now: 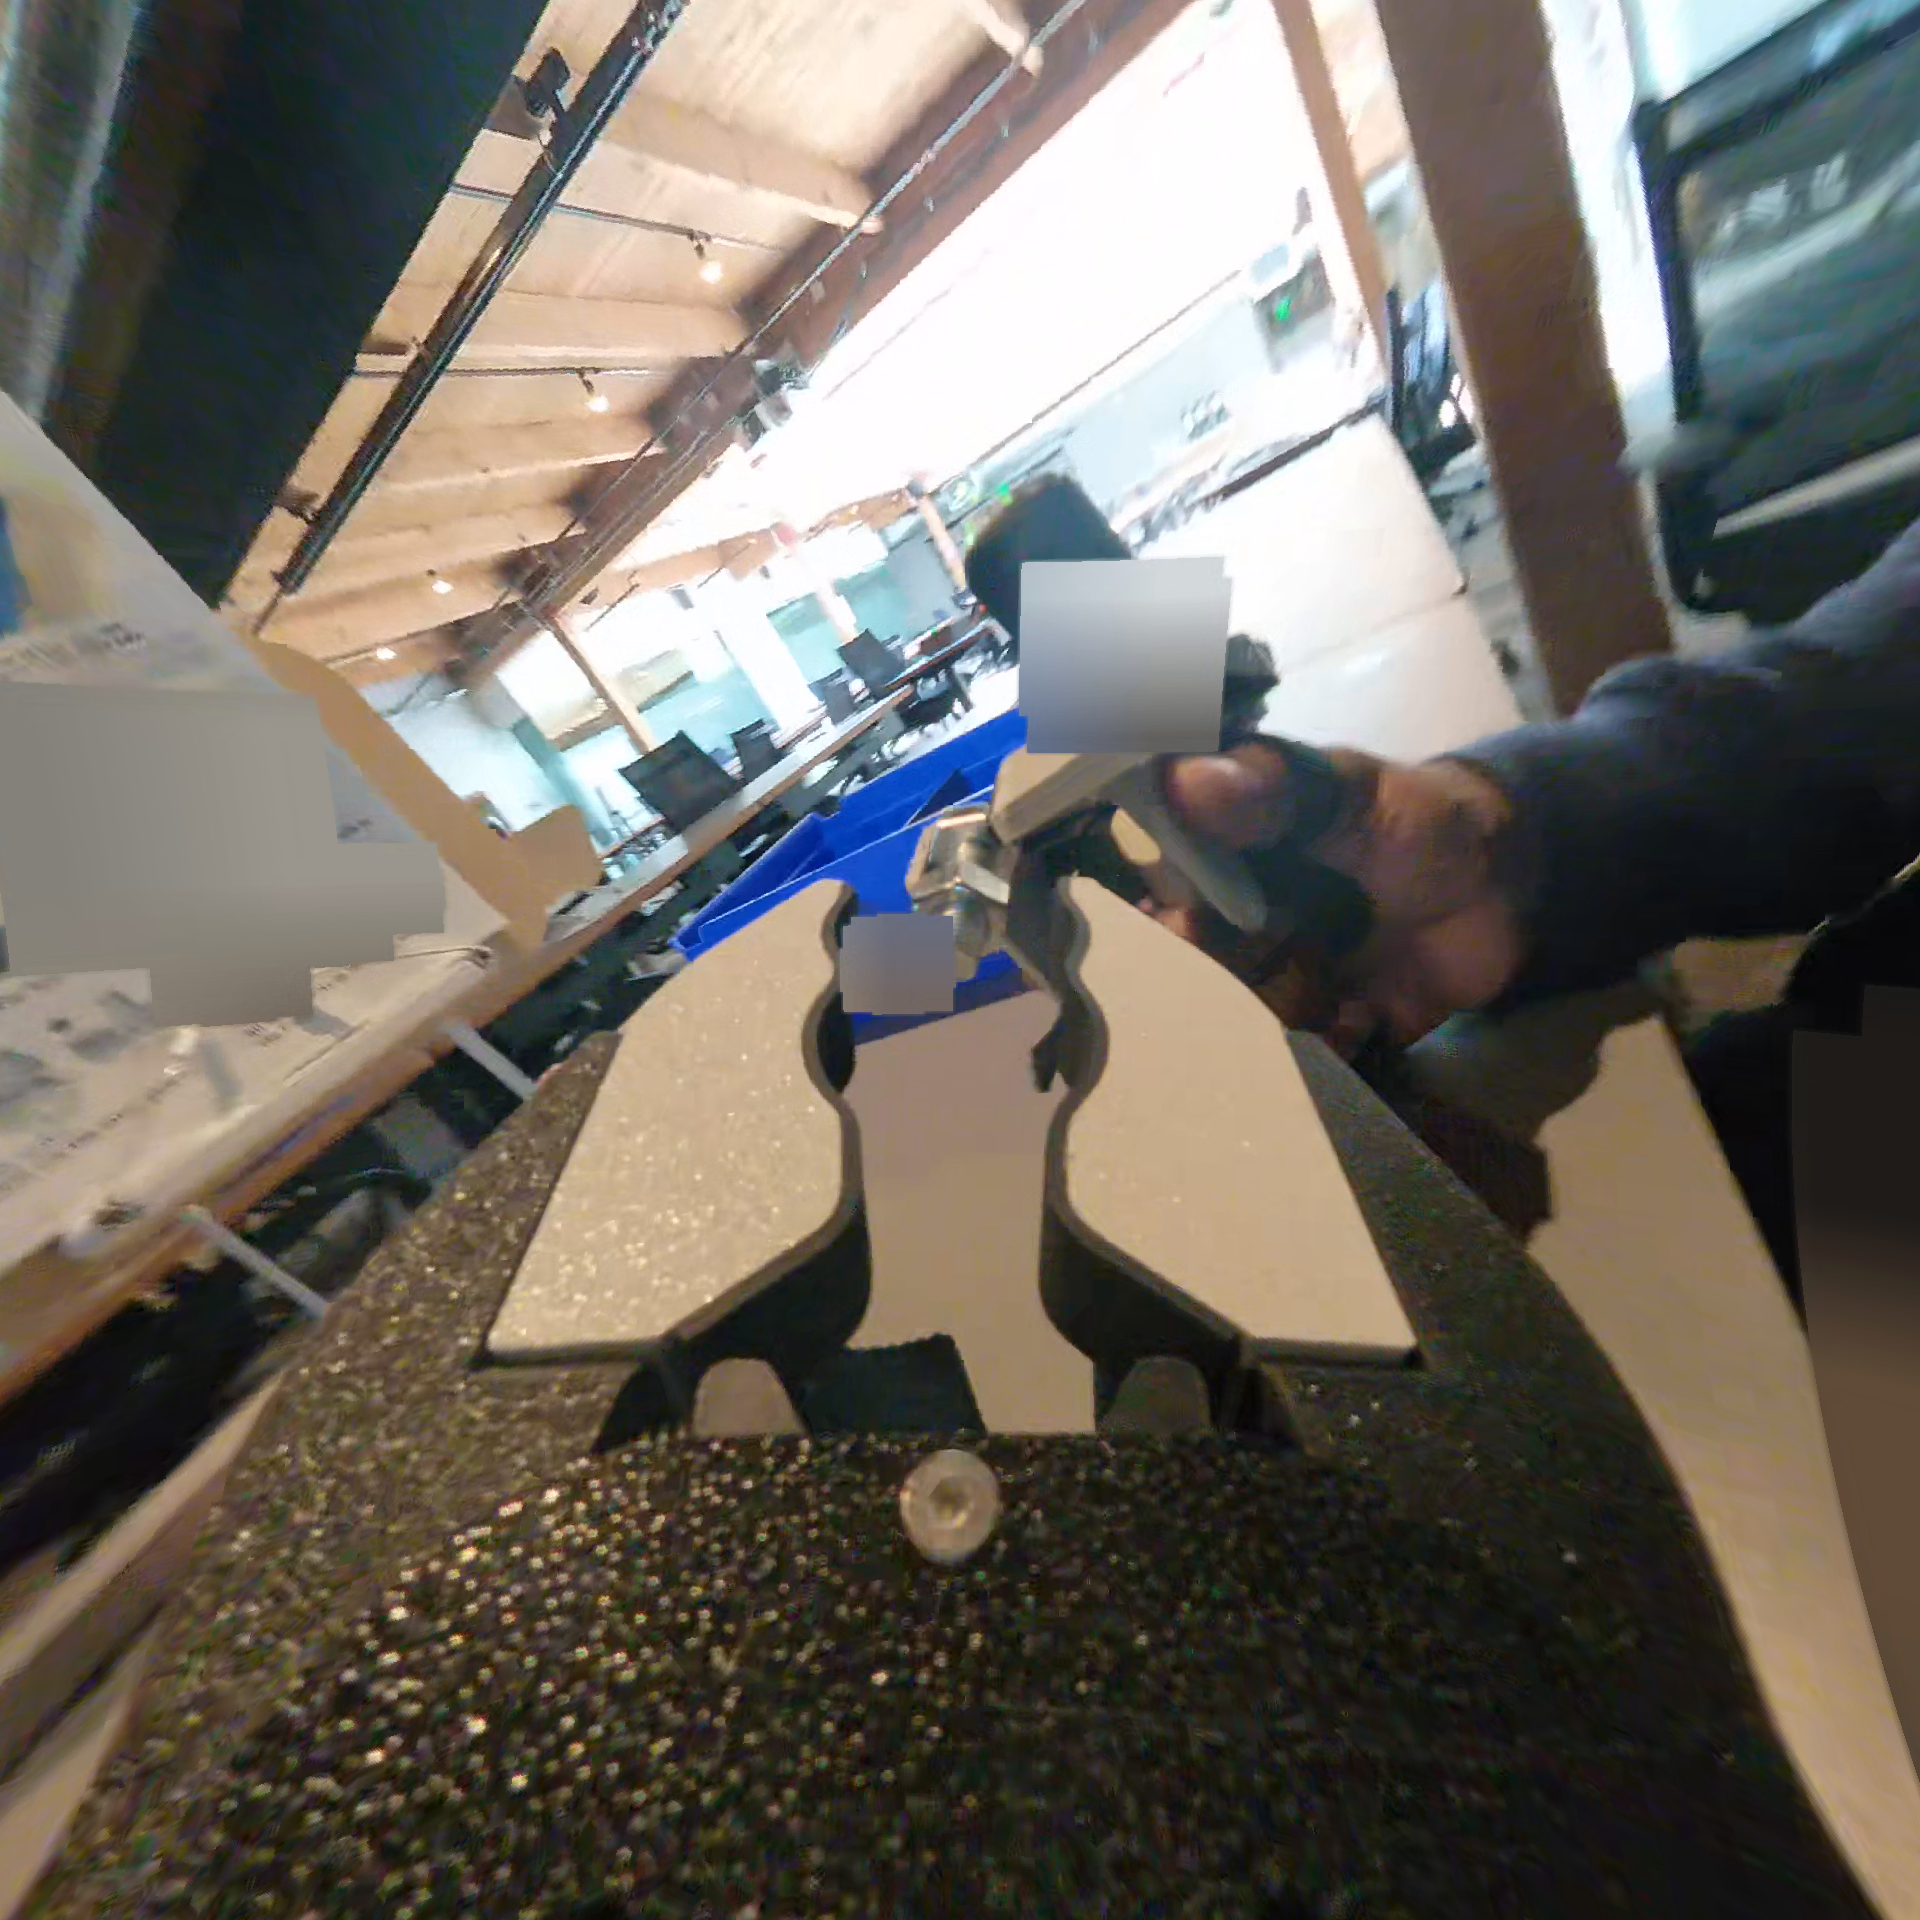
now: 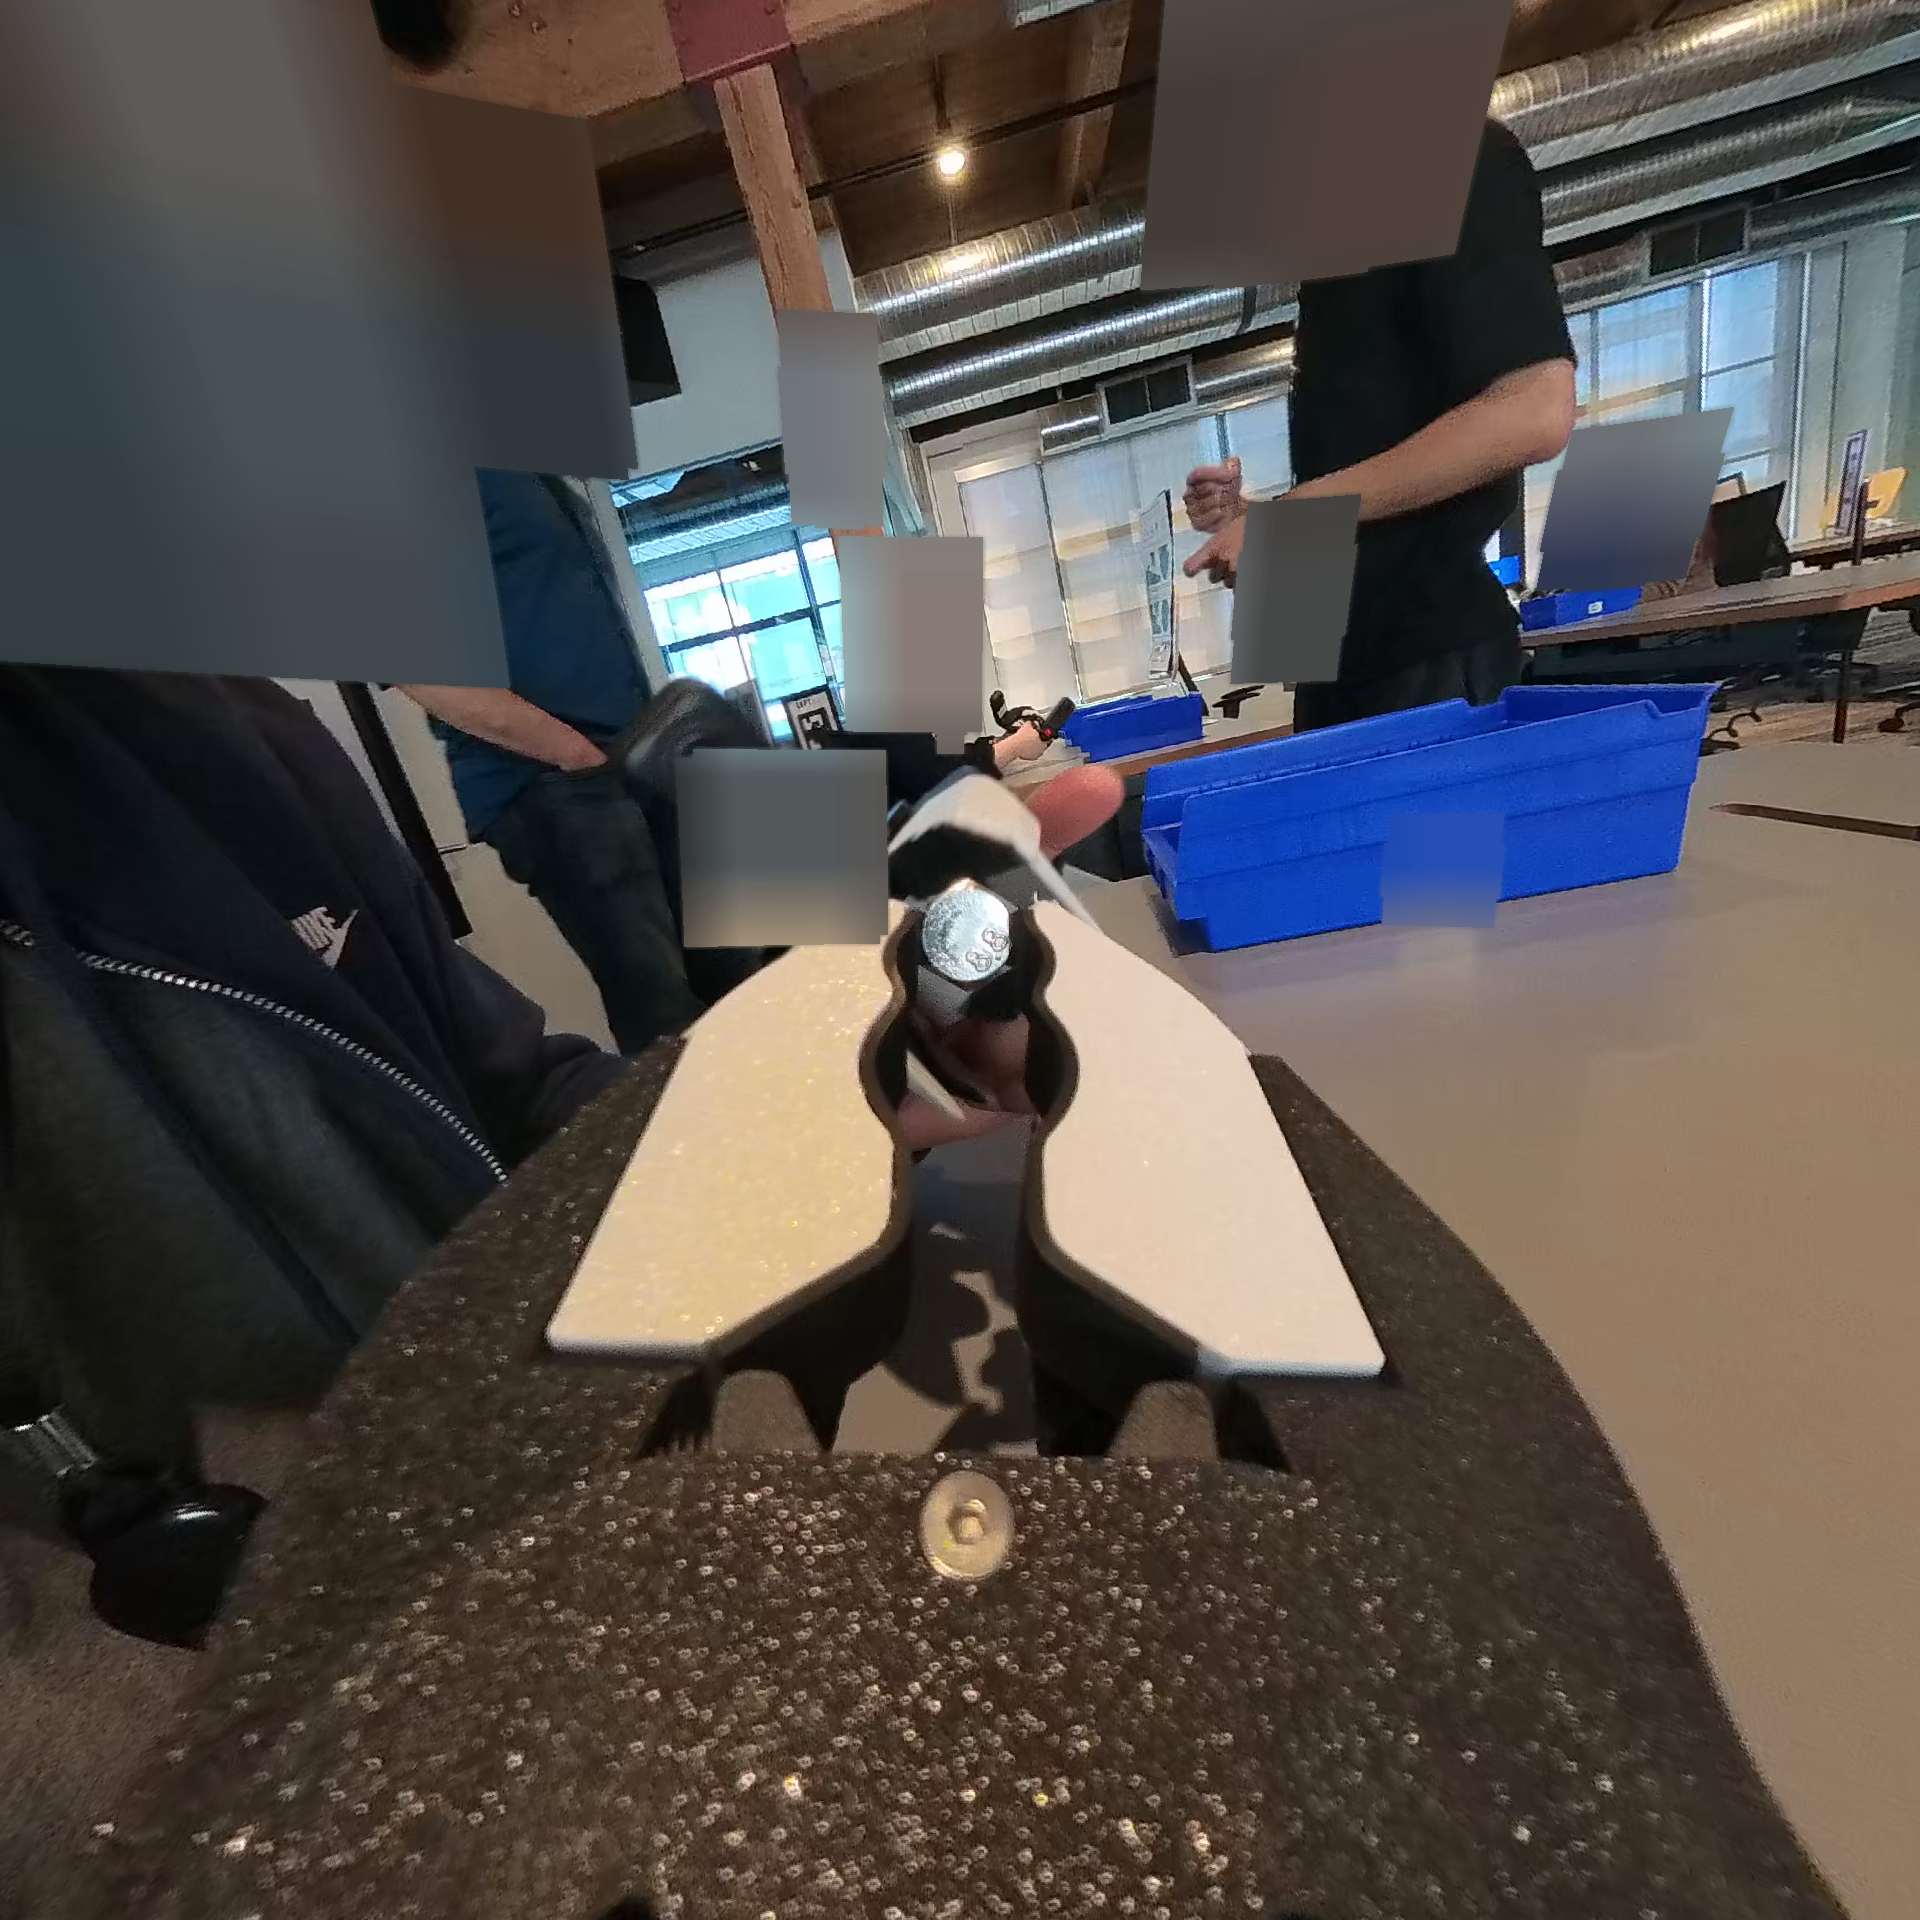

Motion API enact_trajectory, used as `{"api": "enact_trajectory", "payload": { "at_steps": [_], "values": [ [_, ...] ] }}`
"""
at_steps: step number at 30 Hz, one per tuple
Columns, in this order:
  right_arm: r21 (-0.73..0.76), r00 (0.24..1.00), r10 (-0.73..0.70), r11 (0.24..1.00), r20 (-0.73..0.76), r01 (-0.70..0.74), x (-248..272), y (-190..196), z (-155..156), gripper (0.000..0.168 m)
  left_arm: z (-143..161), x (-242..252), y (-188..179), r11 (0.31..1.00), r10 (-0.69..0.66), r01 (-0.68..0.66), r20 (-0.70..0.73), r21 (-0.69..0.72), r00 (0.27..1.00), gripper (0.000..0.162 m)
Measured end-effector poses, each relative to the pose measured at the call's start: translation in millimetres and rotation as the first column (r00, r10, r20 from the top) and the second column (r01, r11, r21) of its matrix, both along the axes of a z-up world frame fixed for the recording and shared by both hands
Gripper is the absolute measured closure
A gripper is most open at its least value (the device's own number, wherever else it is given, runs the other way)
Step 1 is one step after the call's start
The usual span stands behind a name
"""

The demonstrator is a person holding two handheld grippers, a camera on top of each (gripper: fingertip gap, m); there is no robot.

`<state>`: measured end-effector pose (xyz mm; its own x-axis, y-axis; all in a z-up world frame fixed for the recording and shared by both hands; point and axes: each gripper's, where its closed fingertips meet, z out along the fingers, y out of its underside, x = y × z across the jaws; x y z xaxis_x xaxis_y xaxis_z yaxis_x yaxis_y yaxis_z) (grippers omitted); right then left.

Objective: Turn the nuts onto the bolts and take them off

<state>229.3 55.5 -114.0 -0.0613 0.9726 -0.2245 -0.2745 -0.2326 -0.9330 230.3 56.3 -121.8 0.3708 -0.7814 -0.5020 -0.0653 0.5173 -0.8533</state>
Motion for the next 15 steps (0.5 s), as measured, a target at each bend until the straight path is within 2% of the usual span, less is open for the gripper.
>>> {"api": "enact_trajectory", "payload": {
  "at_steps": [5, 7, 9, 11, 13, 15],
  "values": [
    [-0.001, 1.0, 0.005, 1.0, 0.003, -0.005, -0.5, -0.7, -0.7, 0.152, -5.7, 5.4, 0.1, 0.994, 0.065, -0.058, -0.063, 0.097, 0.996, 0.135],
    [0.002, 1.0, 0.008, 1.0, 0.008, -0.008, -1.1, -1.3, -1.1, 0.152, -3.6, 3.5, 1.8, 0.992, 0.083, -0.077, -0.049, 0.1, 0.995, 0.143],
    [0.007, 1.0, 0.005, 1.0, 0.012, -0.005, -1.6, -1.6, -1.4, 0.152, -3.3, 3.0, 1.2, 0.996, 0.061, -0.058, -0.043, 0.06, 0.997, 0.144],
    [0.006, 1.0, 0.002, 1.0, 0.016, -0.002, -1.7, -1.1, -2.0, 0.152, -4.6, 3.2, 1.3, 0.999, 0.012, -0.013, -0.03, -0.048, 0.999, 0.145],
    [0.01, 1.0, 0.0, 1.0, 0.016, 0.0, -1.6, -1.2, -1.8, 0.151, -4.1, 3.5, 0.0, 0.973, -0.078, 0.08, 0.019, -0.216, 0.997, 0.145],
    [0.013, 1.0, -0.004, 1.0, 0.021, 0.004, -2.0, -0.9, -2.4, 0.152, -4.3, 3.4, -0.9, 0.881, -0.179, 0.207, 0.106, -0.425, 0.978, 0.145]
  ]
}}
